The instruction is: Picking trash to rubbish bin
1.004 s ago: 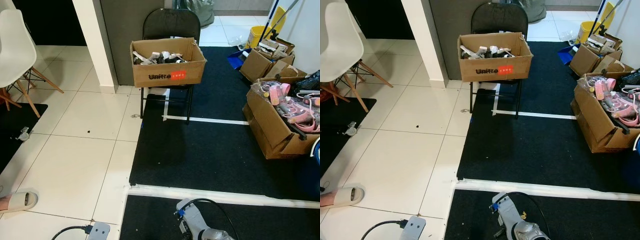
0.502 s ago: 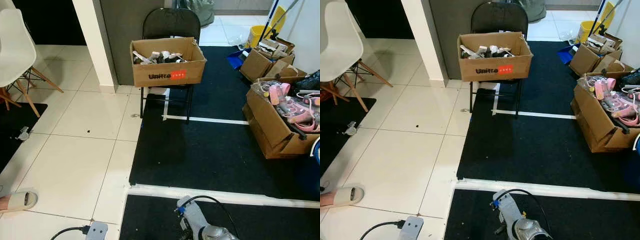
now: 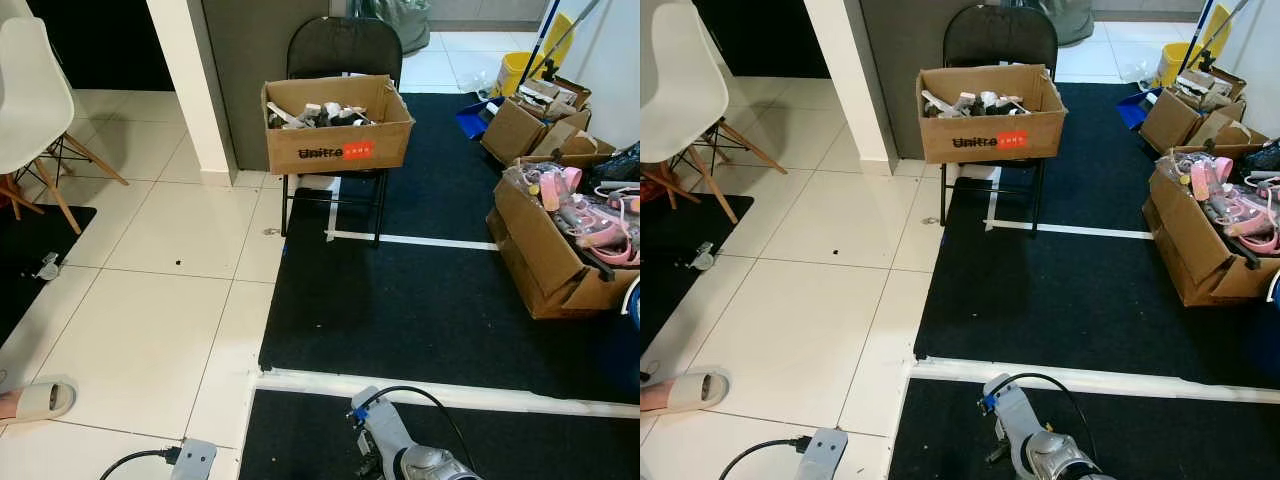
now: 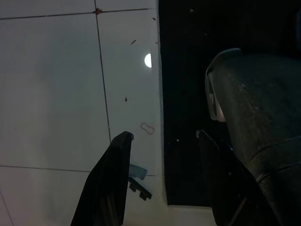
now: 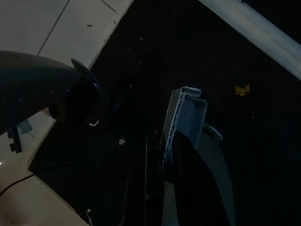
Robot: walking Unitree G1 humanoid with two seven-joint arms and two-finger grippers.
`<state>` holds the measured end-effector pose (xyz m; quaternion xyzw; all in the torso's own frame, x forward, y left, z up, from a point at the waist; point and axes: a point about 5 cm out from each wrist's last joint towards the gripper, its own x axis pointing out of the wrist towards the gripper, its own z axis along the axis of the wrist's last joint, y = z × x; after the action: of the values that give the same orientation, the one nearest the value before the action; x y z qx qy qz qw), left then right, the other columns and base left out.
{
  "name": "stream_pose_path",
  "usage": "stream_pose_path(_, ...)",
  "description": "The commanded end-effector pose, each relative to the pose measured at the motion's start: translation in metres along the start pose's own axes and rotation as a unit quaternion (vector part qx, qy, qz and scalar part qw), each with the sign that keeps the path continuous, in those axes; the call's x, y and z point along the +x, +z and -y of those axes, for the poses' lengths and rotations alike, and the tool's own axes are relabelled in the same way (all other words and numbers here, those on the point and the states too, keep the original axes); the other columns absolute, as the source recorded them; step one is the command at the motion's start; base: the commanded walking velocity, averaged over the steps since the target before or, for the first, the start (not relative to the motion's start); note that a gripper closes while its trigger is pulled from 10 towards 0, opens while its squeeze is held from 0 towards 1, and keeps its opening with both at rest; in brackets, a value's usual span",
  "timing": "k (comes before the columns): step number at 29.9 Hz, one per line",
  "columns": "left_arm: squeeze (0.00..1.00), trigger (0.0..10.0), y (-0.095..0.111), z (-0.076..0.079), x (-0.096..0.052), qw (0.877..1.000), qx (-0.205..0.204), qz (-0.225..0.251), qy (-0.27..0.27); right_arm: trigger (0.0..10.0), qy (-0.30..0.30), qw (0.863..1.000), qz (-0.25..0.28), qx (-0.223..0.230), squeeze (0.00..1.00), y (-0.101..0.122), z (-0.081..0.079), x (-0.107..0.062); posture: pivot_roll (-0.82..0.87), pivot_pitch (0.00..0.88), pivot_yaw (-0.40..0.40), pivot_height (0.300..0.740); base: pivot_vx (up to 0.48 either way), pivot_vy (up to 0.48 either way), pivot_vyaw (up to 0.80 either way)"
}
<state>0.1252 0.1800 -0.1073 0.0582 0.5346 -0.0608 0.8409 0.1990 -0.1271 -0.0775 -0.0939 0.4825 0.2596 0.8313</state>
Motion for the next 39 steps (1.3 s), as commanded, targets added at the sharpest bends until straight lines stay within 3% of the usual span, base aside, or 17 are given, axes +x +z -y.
stream_pose_path(1, 0.00, 10.0, -0.0016, 0.0130, 0.0008, 0.999, -0.026, 0.002, -0.022, 10.0, 0.004, 1.000, 0.000, 0.013, 0.00, 0.0010, -0.0018, 0.0007, 0.03, 0.058, 0.015, 0.740, 0.000, 0.000, 0.00)
stream_pose_path(11, 0.00, 10.0, -0.0035, 0.0149, 0.0007, 0.996, -0.083, 0.004, -0.017, 10.0, 0.004, 1.000, 0.003, 0.018, 0.00, 0.0036, -0.0001, 0.0004, 0.05, 0.071, -0.002, 0.740, 0.000, 0.000, 0.00)
stream_pose_path(39, 0.00, 10.0, -0.0012, 0.0132, 0.0009, 0.996, -0.086, 0.007, -0.018, 10.0, 0.006, 1.000, 0.007, 0.023, 0.00, 0.0072, -0.0001, 0.0007, 0.05, 0.060, 0.000, 0.740, 0.000, 0.000, 0.00)
